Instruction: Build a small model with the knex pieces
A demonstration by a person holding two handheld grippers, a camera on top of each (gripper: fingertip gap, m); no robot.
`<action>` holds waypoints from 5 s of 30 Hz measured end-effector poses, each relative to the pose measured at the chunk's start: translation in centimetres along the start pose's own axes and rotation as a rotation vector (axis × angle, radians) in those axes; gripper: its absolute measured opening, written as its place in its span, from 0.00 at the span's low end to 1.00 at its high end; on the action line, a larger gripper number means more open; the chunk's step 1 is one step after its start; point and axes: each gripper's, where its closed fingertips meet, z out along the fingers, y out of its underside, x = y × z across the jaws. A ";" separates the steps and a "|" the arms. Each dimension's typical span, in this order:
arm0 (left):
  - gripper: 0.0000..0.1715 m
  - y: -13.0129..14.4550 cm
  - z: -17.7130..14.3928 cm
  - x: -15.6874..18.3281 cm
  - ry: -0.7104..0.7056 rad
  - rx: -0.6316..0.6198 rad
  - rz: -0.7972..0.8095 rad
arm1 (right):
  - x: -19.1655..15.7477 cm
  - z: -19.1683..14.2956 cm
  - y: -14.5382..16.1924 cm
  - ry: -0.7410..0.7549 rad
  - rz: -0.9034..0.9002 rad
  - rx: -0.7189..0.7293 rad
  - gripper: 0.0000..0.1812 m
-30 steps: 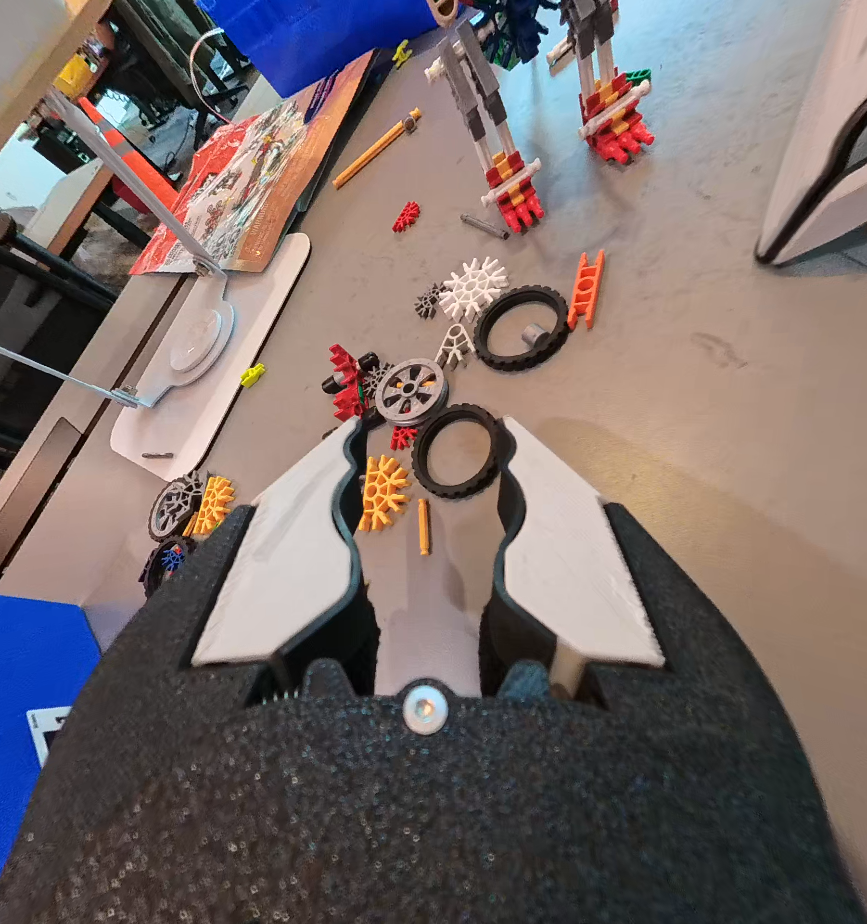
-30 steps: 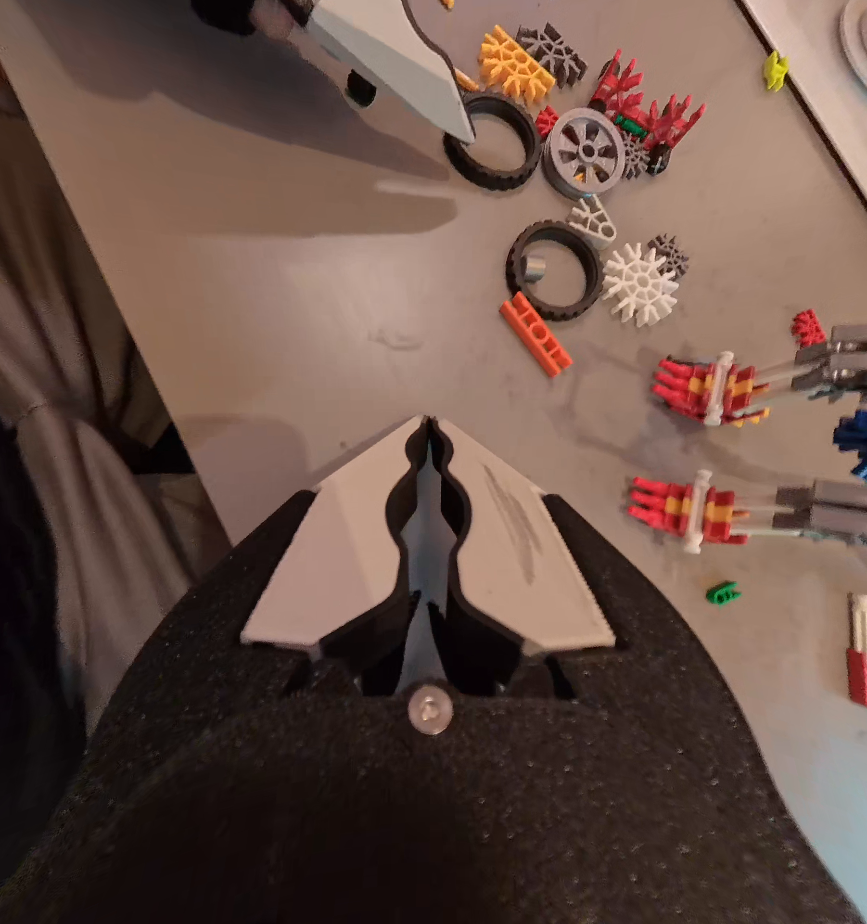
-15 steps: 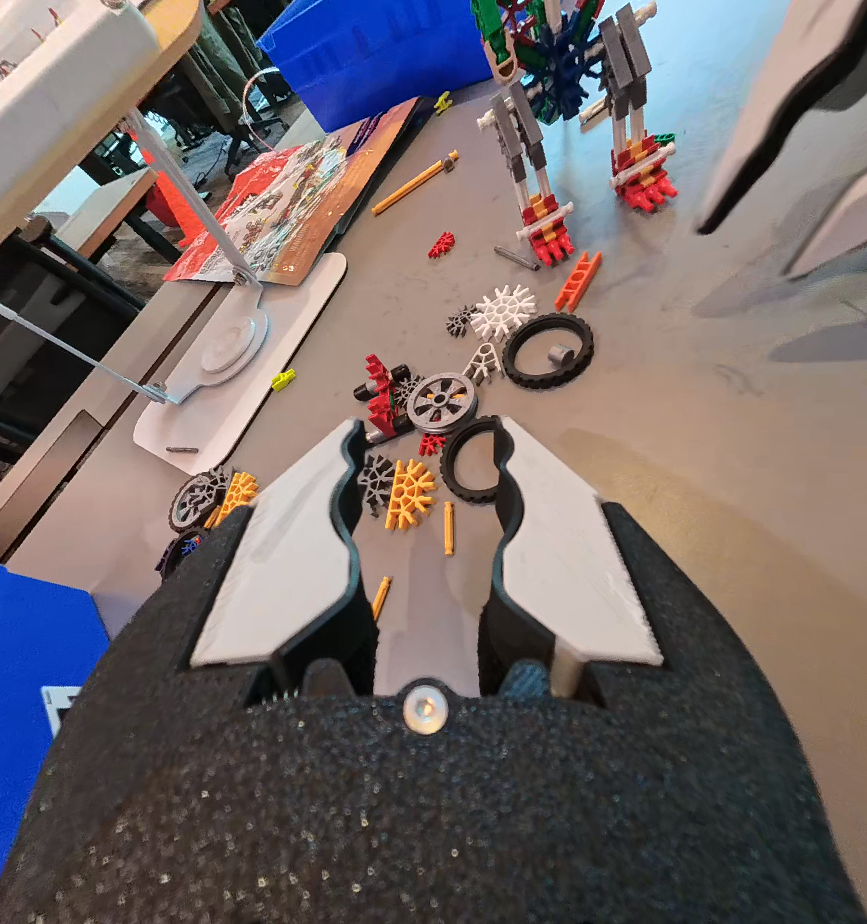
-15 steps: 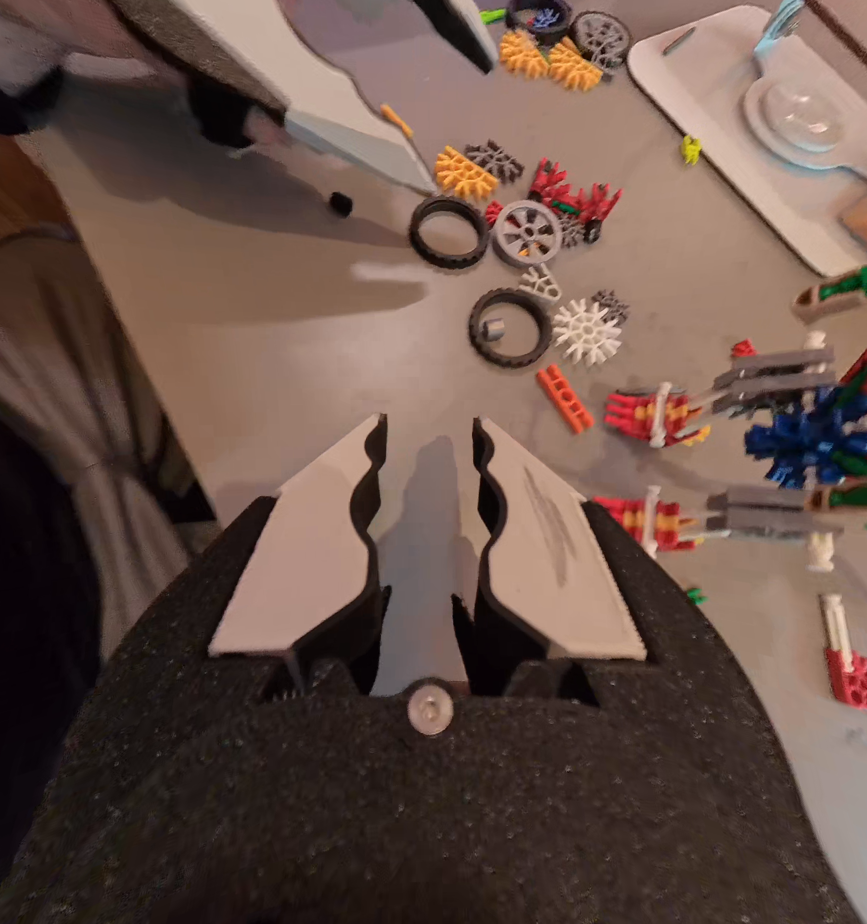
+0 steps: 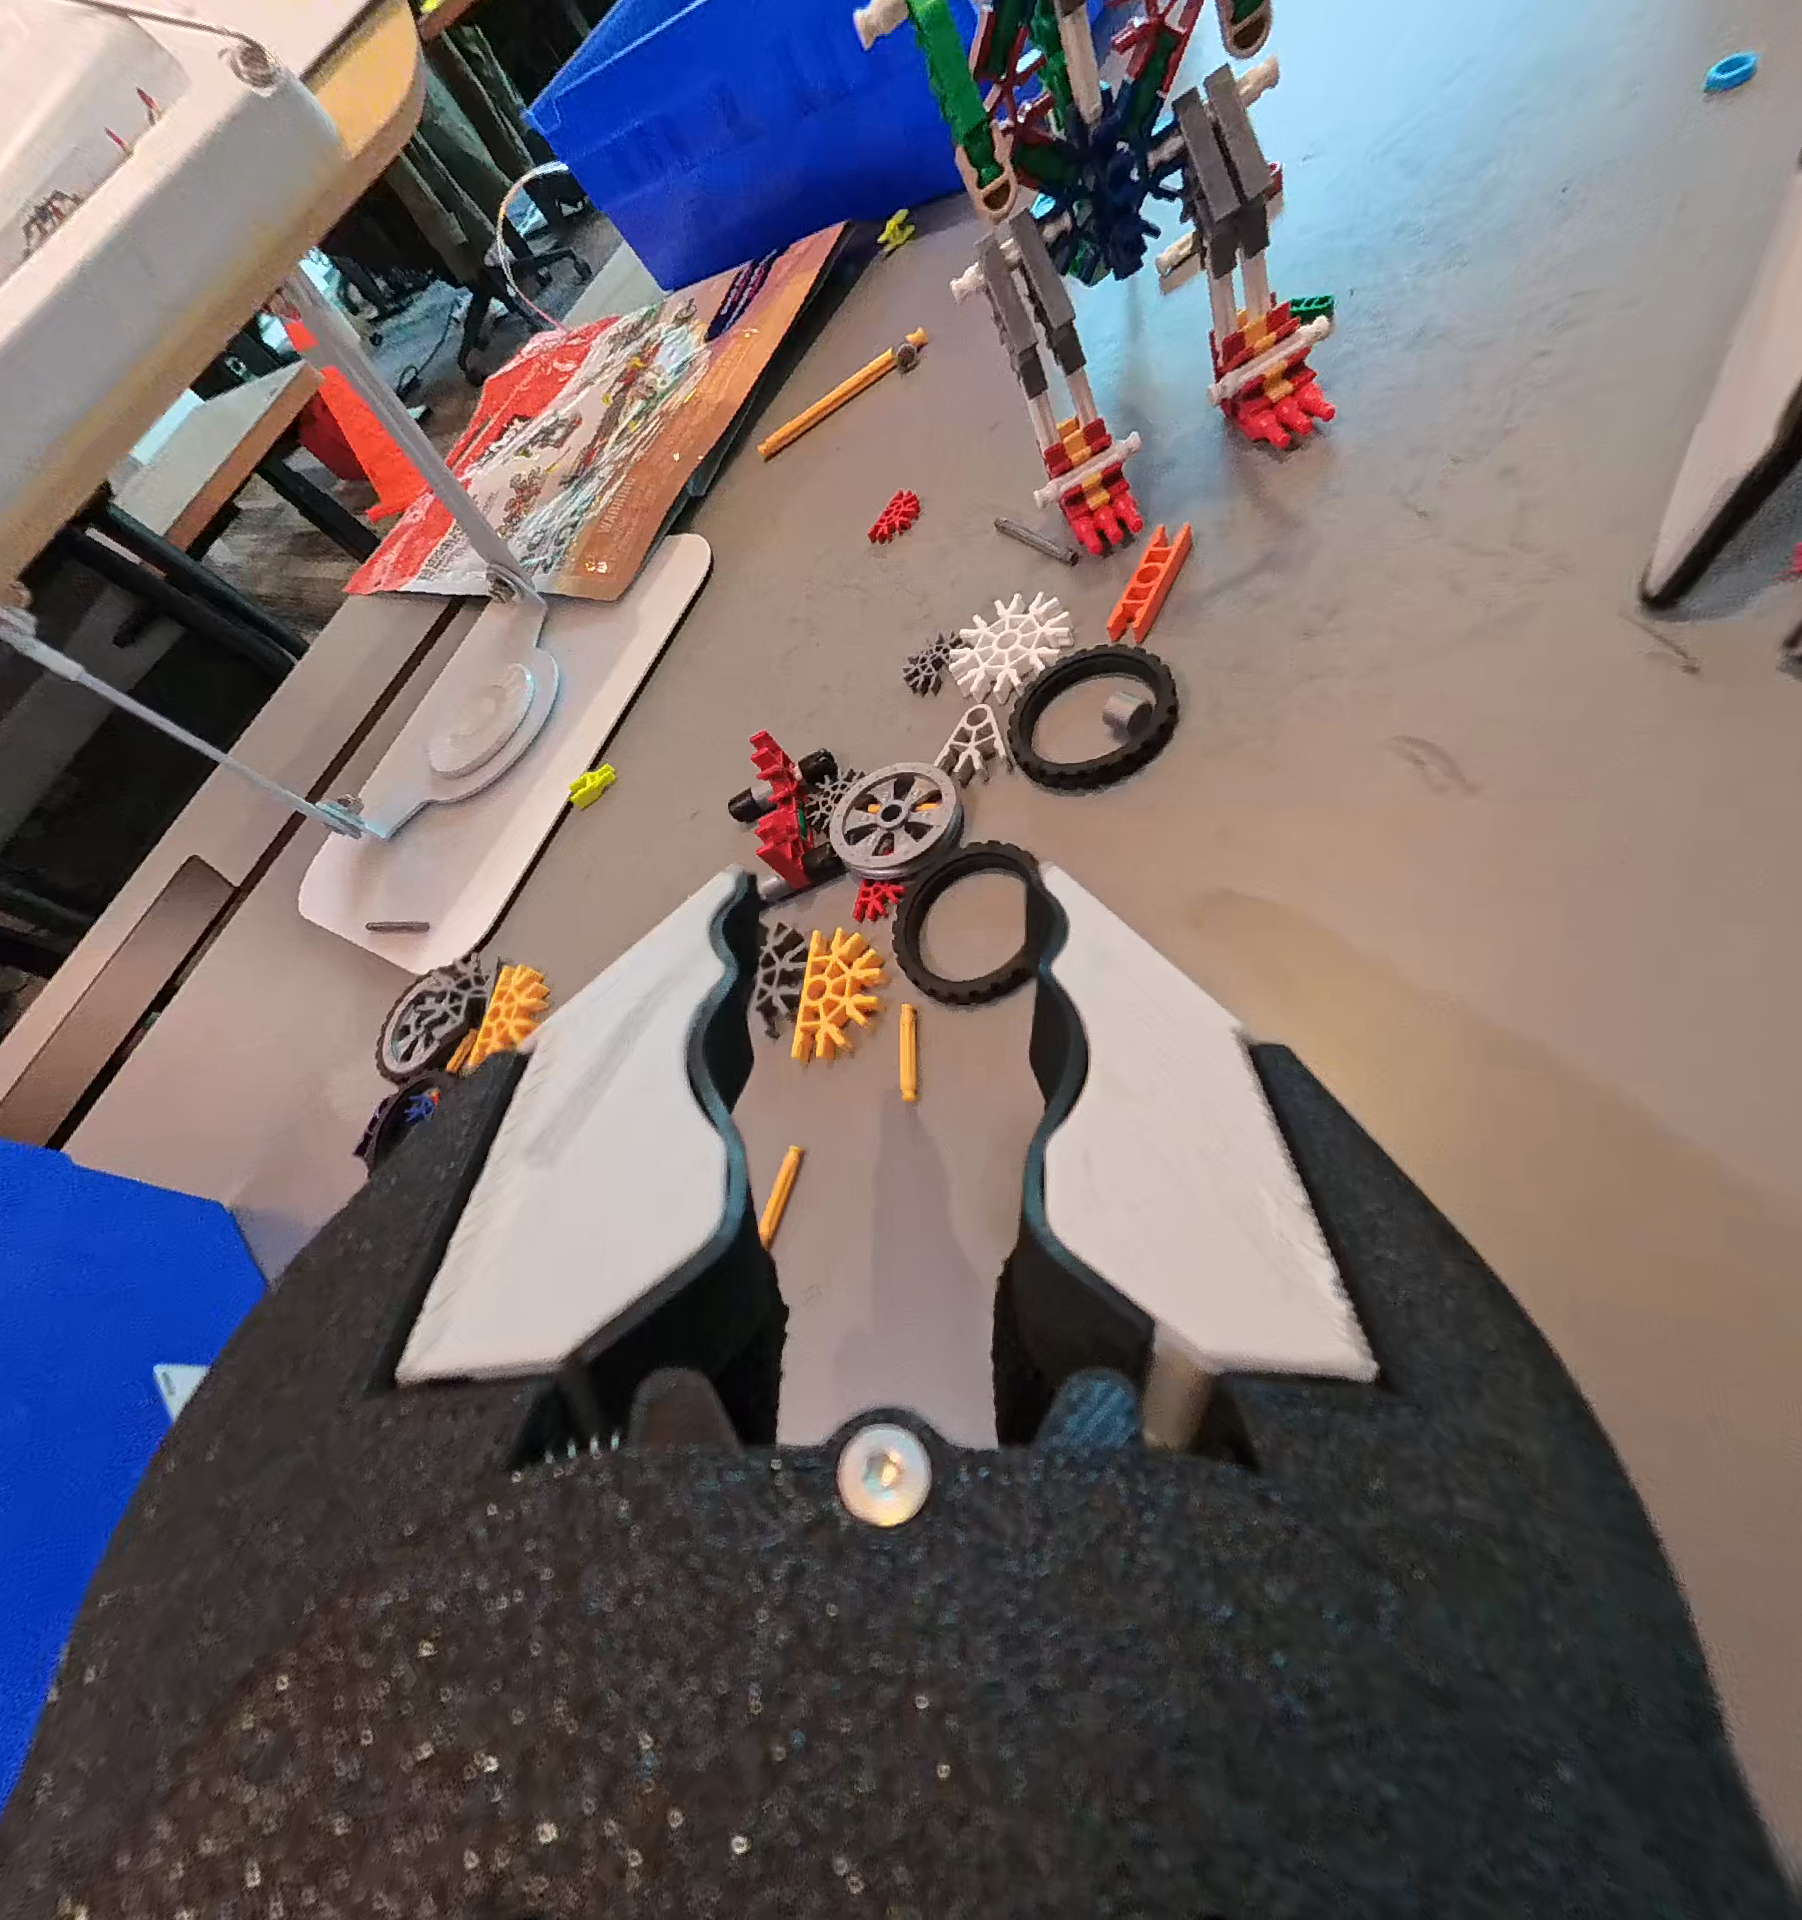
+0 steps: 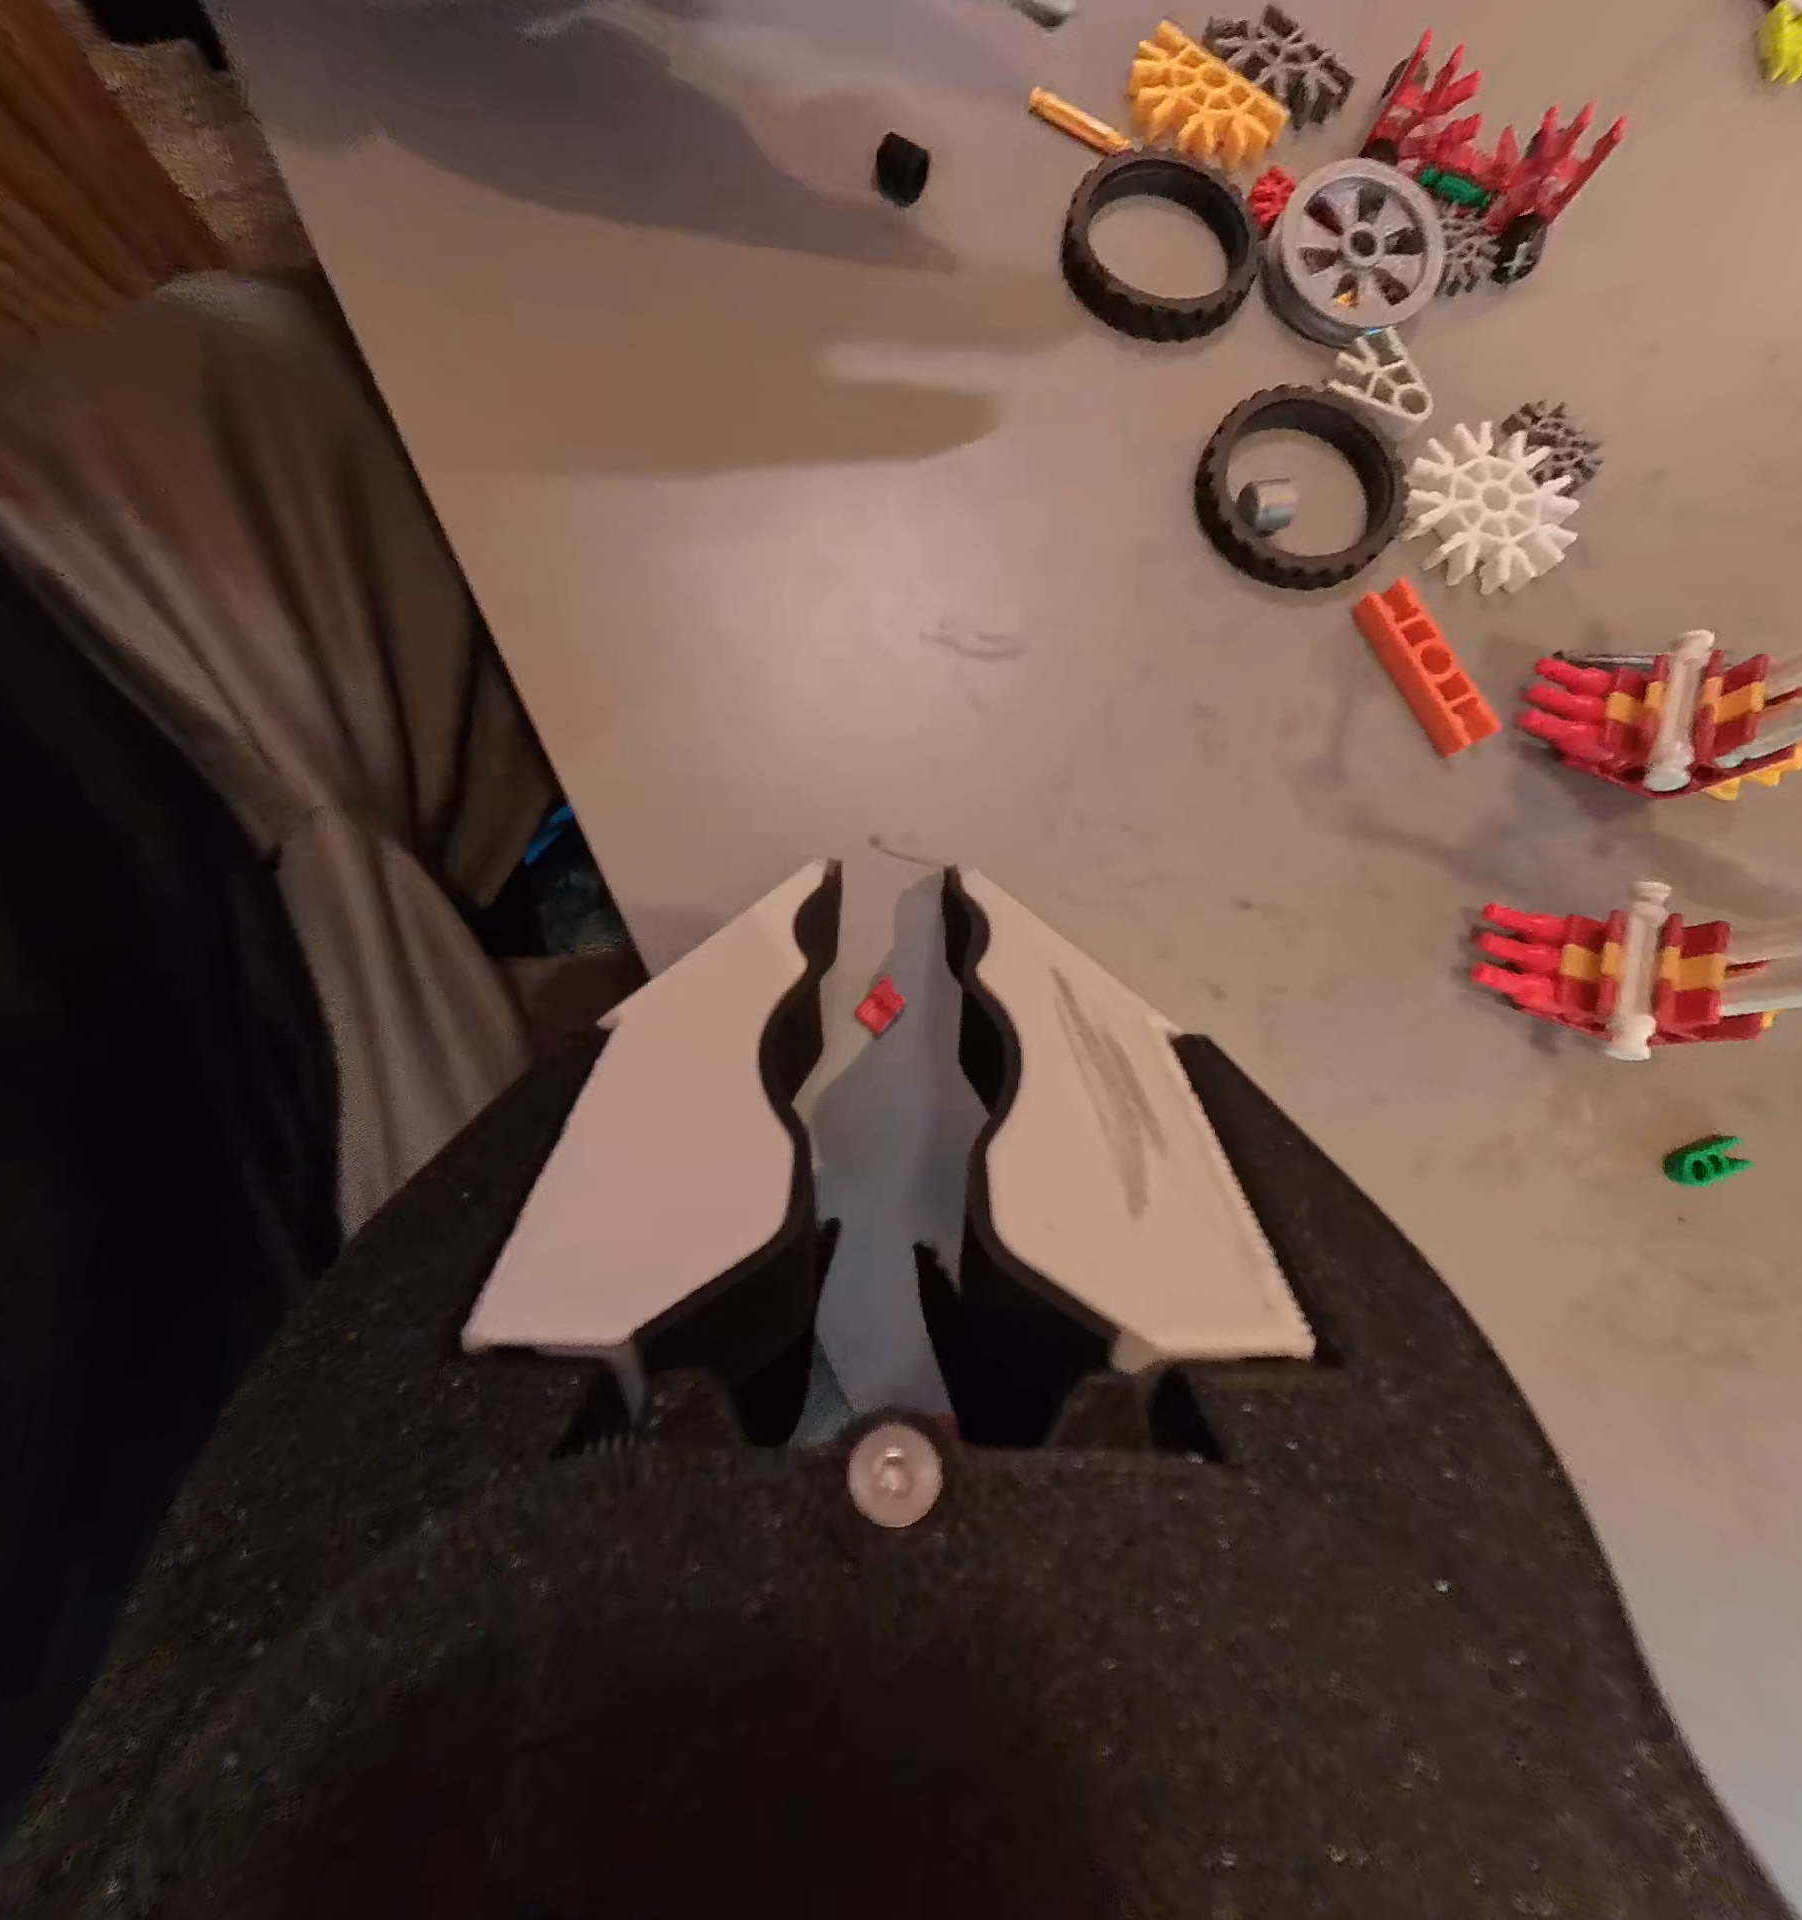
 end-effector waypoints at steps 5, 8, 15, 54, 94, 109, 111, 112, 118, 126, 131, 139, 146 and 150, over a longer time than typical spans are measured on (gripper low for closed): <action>0.28 1.0 -0.9 0.4 -0.005 -0.047 -0.003 | 1.2 1.0 -1.0 0.067 -0.018 0.006 0.14; 0.28 1.5 -0.8 -0.2 -0.018 -0.069 -0.013 | 1.8 1.0 -1.2 0.080 -0.011 0.025 0.17; 0.21 0.9 2.7 -2.8 0.024 -0.137 -0.071 | 2.6 0.6 -1.0 0.093 0.009 0.047 0.17; 0.02 -7.4 2.7 -3.2 0.044 0.215 0.022 | 4.9 -3.4 -6.4 0.172 0.117 0.383 0.18; 0.02 -13.9 -1.0 5.0 -0.016 0.528 0.317 | 6.2 -9.7 -11.5 0.038 0.523 0.929 0.14; 0.04 -13.6 -0.7 4.8 -0.019 0.550 0.339 | 5.9 -9.7 -11.9 0.075 0.450 0.923 0.04; 0.08 -13.5 -0.7 4.5 -0.031 0.550 0.331 | 6.1 -9.7 -11.9 0.093 0.443 0.923 0.04; 0.08 -13.5 -0.7 4.4 -0.035 0.551 0.326 | 6.3 -9.7 -11.9 0.105 0.438 0.922 0.04; 0.12 -13.3 -0.7 3.8 -0.035 0.547 0.300 | 6.7 -9.2 -11.4 0.229 0.323 0.835 0.04; 0.13 -13.2 0.2 4.0 0.040 0.500 0.317 | 6.7 -8.3 -11.6 0.419 0.120 0.706 0.04; 0.13 -12.8 0.6 3.8 0.029 0.490 0.314 | 6.6 -7.8 -12.2 0.450 0.084 0.698 0.04; 0.13 -12.3 0.4 2.7 0.010 0.484 0.282 | 6.9 -7.4 -12.7 0.461 0.086 0.699 0.04; 0.13 -12.0 0.3 2.3 0.005 0.487 0.262 | 7.0 -6.9 -13.1 0.474 0.073 0.693 0.04; 0.14 -11.9 0.3 1.8 0.007 0.494 0.223 | 7.0 -6.8 -13.3 0.477 0.065 0.691 0.04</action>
